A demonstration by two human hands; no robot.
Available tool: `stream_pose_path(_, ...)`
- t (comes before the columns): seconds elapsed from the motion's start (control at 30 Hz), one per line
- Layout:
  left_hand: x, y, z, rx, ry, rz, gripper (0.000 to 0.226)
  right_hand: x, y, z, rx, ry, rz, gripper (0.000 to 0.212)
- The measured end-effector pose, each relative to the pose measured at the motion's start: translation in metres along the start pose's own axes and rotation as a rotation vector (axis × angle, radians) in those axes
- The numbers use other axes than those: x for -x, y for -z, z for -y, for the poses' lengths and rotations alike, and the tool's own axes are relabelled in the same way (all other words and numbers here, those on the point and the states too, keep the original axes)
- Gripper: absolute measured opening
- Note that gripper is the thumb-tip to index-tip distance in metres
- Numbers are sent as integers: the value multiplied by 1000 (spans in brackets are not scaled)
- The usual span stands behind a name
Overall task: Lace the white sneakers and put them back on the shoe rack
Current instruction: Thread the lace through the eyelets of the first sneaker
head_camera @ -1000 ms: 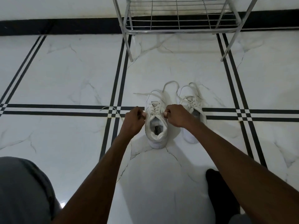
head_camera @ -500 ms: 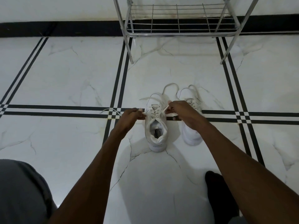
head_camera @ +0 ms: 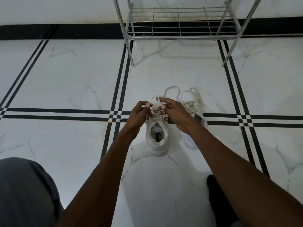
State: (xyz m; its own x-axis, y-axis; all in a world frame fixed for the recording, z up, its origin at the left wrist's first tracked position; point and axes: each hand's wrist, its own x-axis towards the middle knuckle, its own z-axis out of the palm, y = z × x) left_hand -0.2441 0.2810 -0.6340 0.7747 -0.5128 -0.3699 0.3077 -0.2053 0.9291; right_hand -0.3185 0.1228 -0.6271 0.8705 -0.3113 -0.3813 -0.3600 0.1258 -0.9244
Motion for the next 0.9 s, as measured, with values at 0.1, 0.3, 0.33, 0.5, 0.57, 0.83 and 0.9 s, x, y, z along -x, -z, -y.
stream_pose_path(0.1, 1, -1, -1, -71, -25, 23, 23, -2, 1, -1, 78, -2, -11, 43)
stream_pose_path(0.3, 2, -1, -1, -199, -95, 52, 26, -5, 3, -5, 126, -31, -27, 33)
stream_pose_path(0.33, 2, -1, -1, -210, -106, 55, 27, -6, 2, -6, 114, -47, -42, 29)
stream_pose_path(0.5, 4, -3, -3, -291, -196, 59, 30, -7, -2, 2, 45, -154, -115, 27)
stream_pose_path(0.57, 3, -3, -3, -343, -232, 50, 29, -5, -2, 4, 28, -153, -116, 22)
stream_pose_path(0.83, 3, -12, -4, -503, -311, 16, 25, 0, -2, 6, 138, -94, -25, 18)
stream_pose_path(0.9, 2, -13, -3, -524, -322, 2, 27, 0, -2, 9, 117, -107, 64, 21)
